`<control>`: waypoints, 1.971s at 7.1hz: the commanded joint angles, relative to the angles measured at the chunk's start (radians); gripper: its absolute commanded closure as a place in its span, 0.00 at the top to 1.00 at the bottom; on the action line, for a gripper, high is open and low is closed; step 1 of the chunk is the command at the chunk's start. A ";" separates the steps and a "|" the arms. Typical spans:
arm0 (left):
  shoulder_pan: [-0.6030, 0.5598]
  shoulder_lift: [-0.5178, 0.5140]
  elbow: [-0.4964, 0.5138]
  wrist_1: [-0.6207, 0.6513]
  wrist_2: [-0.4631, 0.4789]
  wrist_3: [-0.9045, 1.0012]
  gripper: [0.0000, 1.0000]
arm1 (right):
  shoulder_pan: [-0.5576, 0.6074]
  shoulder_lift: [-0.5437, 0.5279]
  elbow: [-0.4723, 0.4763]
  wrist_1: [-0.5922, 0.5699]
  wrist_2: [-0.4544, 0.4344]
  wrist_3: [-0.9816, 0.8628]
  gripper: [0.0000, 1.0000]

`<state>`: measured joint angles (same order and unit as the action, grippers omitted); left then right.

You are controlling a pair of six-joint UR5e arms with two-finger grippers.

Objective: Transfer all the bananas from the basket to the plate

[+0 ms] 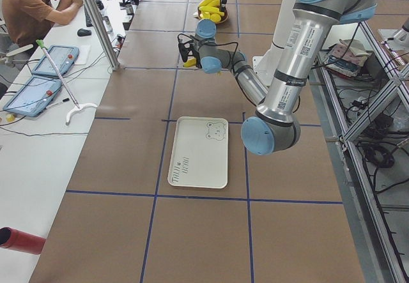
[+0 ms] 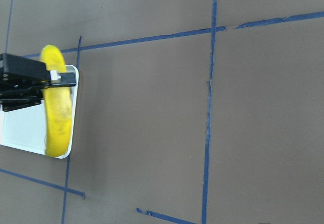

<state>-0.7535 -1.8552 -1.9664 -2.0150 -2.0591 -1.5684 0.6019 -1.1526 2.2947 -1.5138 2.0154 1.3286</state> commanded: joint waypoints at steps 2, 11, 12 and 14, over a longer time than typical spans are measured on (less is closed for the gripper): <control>-0.105 0.273 -0.048 0.035 0.004 0.307 0.00 | 0.051 -0.016 0.000 -0.158 -0.009 -0.005 1.00; -0.198 0.353 0.290 0.022 0.040 0.530 0.00 | 0.053 -0.015 -0.008 -0.163 -0.020 -0.009 1.00; -0.198 0.350 0.300 0.022 0.040 0.528 0.00 | 0.053 -0.018 -0.008 -0.163 -0.021 -0.009 1.00; -0.199 0.343 0.302 0.022 0.039 0.528 0.22 | 0.053 -0.019 -0.006 -0.163 -0.023 -0.012 1.00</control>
<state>-0.9513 -1.5097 -1.6675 -1.9926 -2.0197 -1.0414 0.6551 -1.1718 2.2874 -1.6766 1.9935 1.3171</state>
